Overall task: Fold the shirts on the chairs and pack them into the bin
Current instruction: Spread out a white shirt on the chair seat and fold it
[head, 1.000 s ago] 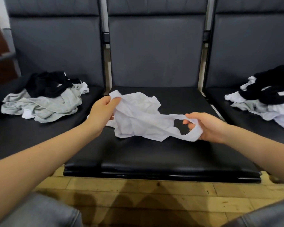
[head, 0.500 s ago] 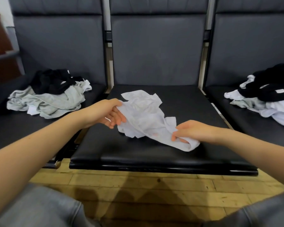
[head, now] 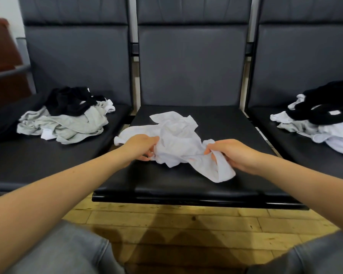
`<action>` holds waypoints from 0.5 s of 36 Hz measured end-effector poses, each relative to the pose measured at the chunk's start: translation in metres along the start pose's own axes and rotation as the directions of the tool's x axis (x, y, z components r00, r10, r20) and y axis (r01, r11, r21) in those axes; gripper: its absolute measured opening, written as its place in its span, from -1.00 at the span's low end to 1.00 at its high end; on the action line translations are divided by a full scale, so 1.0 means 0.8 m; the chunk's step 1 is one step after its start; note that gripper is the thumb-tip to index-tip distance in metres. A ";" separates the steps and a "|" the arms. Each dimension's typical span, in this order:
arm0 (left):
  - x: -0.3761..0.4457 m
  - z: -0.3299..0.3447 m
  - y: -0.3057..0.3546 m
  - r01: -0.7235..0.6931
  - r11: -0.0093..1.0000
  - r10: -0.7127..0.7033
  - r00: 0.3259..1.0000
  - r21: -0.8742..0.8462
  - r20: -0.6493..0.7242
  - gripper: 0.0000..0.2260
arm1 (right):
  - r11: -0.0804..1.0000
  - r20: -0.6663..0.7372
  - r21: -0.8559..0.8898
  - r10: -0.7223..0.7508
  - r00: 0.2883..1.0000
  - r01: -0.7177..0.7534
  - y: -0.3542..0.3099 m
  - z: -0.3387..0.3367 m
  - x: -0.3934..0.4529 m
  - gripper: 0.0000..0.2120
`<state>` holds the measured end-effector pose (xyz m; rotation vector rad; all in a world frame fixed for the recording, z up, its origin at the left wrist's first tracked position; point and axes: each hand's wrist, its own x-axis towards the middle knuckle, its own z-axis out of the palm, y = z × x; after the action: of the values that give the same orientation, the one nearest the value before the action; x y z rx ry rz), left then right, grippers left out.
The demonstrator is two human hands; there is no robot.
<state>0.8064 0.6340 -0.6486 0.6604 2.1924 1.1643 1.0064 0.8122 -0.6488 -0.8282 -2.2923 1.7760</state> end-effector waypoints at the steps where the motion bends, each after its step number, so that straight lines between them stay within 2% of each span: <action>1: 0.001 0.000 -0.002 0.007 1.000 -0.007 1.000 -0.023 -0.002 -0.74 | 1.000 0.006 0.030 0.008 1.000 -0.009 0.000 -0.001 0.001 -0.80; 4: 0.005 0.001 -0.007 0.060 0.975 -0.058 0.998 -0.216 0.012 -0.79 | 0.993 0.040 0.113 0.032 0.999 -0.036 -0.001 -0.005 0.004 -0.72; 8: 0.004 0.004 0.003 0.216 0.858 -0.182 0.976 -0.466 0.118 -0.90 | 0.970 0.053 0.241 -0.035 0.998 0.021 -0.007 -0.013 0.008 -0.74; 11: 0.003 0.001 0.011 0.304 0.821 -0.214 0.949 -0.484 0.233 -0.92 | 0.935 0.045 0.347 -0.099 0.994 0.077 -0.016 -0.020 0.008 -0.74; 14: 0.006 -0.001 0.013 0.282 0.848 -0.176 0.949 -0.449 0.263 -0.91 | 0.910 0.043 0.412 -0.082 0.996 0.057 -0.024 -0.026 0.009 -0.72; 16: 0.008 0.000 0.016 0.226 0.857 -0.125 0.963 -0.464 0.237 -0.80 | 0.927 0.047 0.375 -0.056 0.997 0.035 -0.024 -0.031 0.010 -0.69; 18: 0.008 -0.001 0.020 0.186 0.856 -0.092 0.973 -0.483 0.211 -0.74 | 0.967 0.070 0.255 -0.027 0.997 0.008 -0.021 -0.036 0.011 -0.62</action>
<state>0.8036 0.6458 -0.6363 0.3565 1.6511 1.4552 1.0055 0.8385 -0.6265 -0.7057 -2.0438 2.0678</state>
